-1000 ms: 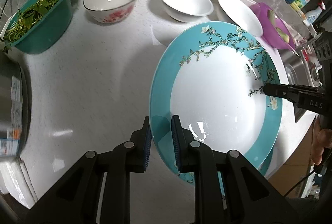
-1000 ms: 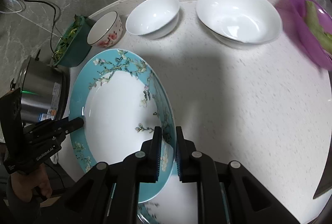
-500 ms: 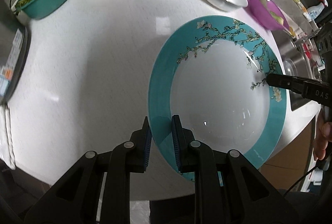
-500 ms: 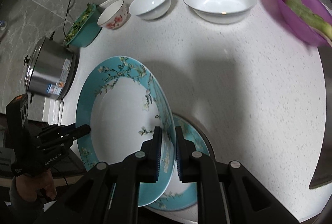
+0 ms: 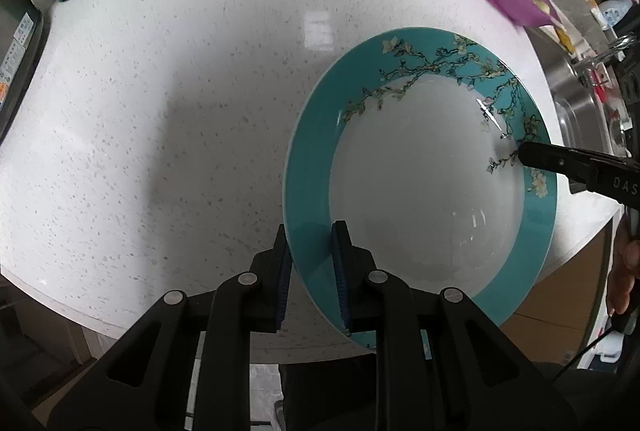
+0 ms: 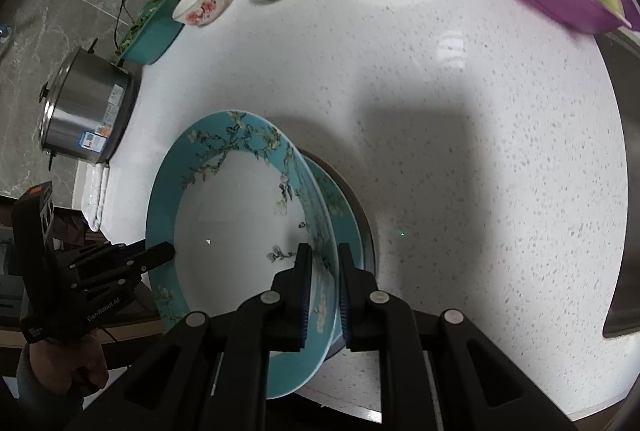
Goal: Organize plates and bowls
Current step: 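Lower the teal plate onto the stack and open both grippers, then move both grippers to the rim of the large white bowl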
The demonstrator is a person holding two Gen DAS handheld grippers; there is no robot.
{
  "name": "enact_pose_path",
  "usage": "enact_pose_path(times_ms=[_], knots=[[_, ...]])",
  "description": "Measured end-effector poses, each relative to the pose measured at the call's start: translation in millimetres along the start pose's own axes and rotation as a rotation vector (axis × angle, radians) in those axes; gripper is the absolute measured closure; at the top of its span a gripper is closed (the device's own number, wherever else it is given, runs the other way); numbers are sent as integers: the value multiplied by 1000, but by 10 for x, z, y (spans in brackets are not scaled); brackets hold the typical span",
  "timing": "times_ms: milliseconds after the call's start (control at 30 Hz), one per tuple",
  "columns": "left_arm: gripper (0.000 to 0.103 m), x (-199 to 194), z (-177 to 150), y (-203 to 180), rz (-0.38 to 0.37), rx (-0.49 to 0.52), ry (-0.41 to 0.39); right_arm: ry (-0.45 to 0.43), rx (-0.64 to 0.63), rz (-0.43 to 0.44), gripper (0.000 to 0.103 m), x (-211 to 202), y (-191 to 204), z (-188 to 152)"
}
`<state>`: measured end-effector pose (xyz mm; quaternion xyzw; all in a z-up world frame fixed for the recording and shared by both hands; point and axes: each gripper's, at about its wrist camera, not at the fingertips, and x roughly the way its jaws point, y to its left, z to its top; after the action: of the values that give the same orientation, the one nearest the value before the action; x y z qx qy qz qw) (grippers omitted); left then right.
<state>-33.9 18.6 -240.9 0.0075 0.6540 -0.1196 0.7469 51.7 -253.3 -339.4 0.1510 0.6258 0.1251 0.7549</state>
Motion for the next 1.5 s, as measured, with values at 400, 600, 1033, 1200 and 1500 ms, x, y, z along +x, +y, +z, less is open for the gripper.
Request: enact_pose_path(times_ms=[400,600,1033,1200,1500], knots=[[85,255,-91,-208,18,-3,-3,9,-20,-40,88,187,-31,-58],[84,296,-47,-269,40,24,-12,-1,-56,-89,87,223,16,-71],[79,335,-15,-599,137,129,-60,-48,-180,-243,79,331,190,-167],[74,362,-112,-659,160,151,-91,-70,-202,-269,76,354,231,-184],[40,340,-242,-692,146,154,-144,-90,-190,-245,62,376,264,-233]])
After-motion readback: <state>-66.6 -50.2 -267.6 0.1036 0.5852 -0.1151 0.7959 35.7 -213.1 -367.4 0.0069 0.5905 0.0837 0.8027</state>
